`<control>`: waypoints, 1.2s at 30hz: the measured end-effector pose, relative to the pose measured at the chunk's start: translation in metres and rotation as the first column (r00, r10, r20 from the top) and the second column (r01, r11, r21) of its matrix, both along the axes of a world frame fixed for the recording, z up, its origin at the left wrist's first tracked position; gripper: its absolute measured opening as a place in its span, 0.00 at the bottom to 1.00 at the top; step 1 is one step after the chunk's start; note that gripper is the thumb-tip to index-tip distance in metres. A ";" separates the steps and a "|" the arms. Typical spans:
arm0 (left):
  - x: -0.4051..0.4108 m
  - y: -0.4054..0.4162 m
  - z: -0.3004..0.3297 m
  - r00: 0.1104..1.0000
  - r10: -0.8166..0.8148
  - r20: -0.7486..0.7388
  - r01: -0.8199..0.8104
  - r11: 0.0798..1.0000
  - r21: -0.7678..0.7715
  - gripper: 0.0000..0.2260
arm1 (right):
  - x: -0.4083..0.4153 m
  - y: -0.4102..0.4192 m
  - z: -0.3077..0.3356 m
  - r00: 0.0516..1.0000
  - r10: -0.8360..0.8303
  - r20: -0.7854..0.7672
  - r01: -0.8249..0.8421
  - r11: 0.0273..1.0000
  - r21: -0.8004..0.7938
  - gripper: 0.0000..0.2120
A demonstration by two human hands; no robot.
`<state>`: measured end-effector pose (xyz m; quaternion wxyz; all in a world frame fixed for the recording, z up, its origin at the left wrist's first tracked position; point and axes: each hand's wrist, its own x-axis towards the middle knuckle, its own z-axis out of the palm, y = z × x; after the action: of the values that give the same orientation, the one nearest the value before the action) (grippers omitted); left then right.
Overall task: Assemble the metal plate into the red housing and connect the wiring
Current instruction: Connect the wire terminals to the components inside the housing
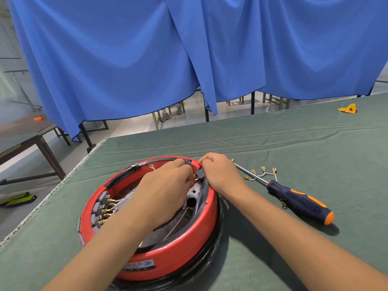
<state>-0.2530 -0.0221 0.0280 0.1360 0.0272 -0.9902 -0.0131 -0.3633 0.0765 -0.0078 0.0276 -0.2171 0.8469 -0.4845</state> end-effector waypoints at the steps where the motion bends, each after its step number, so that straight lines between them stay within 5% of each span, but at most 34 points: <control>1: 0.000 0.001 0.001 1.000 0.001 0.001 -0.001 1.000 -0.011 0.06 | 0.000 0.000 0.000 1.000 0.001 0.002 -0.001 1.000 -0.002 0.14; 18: -0.003 0.005 -0.003 1.000 0.007 -0.030 -0.012 0.985 -0.172 0.03 | -0.001 -0.002 0.000 1.000 -0.010 0.004 0.010 1.000 0.026 0.15; 36: -0.005 0.008 0.001 0.999 -0.013 -0.040 0.009 0.995 -0.098 0.03 | 0.000 -0.003 0.000 1.000 0.001 0.008 -0.001 1.000 0.031 0.15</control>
<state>-0.2580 -0.0140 0.0292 0.1572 0.0148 -0.9869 0.0339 -0.3638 0.0734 -0.0081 0.0346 -0.2150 0.8542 -0.4722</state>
